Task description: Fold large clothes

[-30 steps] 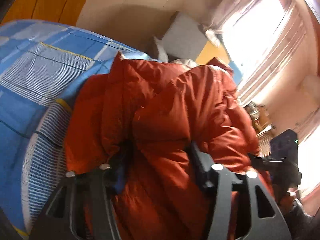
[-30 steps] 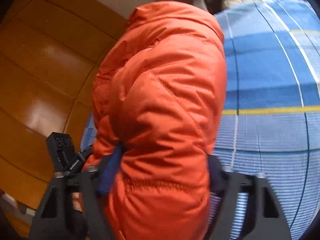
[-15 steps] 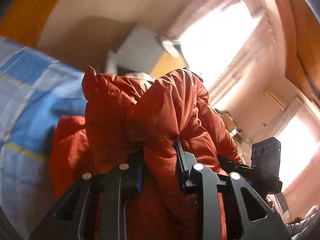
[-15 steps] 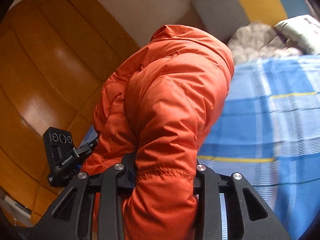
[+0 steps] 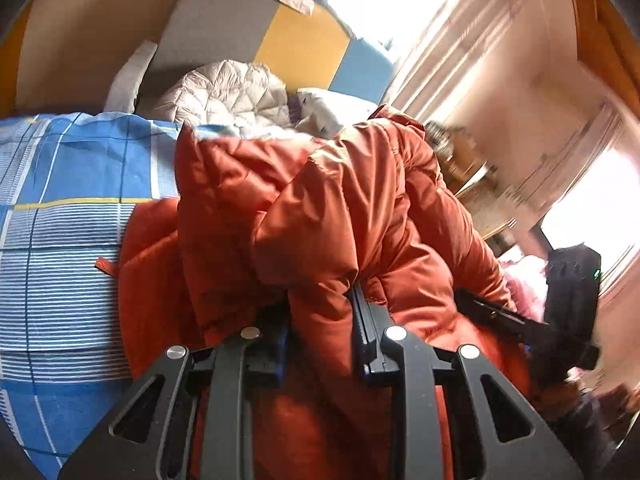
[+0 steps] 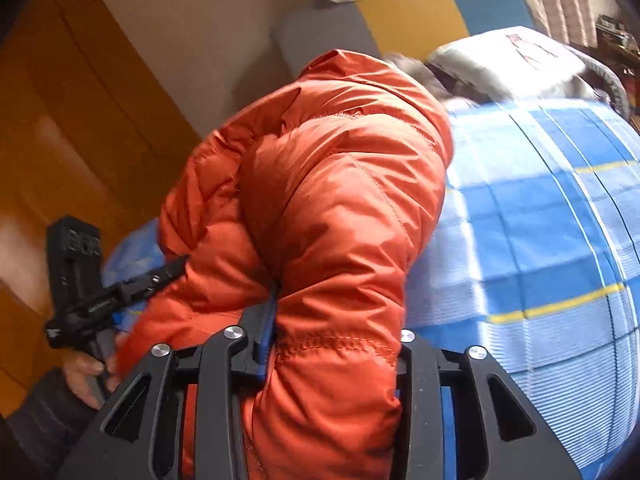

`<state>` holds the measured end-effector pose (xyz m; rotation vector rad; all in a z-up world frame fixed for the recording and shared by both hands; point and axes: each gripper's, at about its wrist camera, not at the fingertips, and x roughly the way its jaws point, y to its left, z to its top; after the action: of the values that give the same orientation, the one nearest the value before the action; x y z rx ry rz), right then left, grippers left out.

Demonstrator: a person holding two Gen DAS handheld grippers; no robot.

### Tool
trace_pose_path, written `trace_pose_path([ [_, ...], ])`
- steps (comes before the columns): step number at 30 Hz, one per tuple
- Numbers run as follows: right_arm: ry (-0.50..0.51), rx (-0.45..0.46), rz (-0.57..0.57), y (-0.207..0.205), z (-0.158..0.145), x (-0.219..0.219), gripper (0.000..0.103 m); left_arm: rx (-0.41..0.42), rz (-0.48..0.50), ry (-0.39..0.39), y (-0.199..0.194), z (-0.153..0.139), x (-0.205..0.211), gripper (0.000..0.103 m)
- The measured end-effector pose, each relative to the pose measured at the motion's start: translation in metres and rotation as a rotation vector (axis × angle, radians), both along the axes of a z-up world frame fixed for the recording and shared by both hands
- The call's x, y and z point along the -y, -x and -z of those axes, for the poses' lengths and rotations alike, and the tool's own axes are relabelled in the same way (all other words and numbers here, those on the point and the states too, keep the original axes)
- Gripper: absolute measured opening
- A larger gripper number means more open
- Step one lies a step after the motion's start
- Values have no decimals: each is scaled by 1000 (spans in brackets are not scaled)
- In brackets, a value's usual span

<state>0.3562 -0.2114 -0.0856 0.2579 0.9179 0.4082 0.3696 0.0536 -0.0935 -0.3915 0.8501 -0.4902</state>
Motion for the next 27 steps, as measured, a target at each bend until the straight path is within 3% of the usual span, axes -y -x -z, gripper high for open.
trace_pose_path([
  [4,6,-26,48,8,18,14,53,-4,-9,-75,1,7,12,25],
  [5,15,-27,61,7,16,14,61,-5,-12,-85,-1,4,13,26],
  [6,39,-22,82,10,14,13,70,-10,-22,-91,0,1,13,27],
  [9,154,22,134,8,-1,9,79,-11,-49,-106,-3,-10,10,31],
  [13,268,109,194,29,-23,-3,79,11,-87,-128,6,-21,11,33],
  [24,304,145,205,56,-24,-39,78,99,-158,-252,33,-55,18,42],
  [27,319,142,207,57,-20,-45,78,156,-169,-240,38,-74,19,42],
])
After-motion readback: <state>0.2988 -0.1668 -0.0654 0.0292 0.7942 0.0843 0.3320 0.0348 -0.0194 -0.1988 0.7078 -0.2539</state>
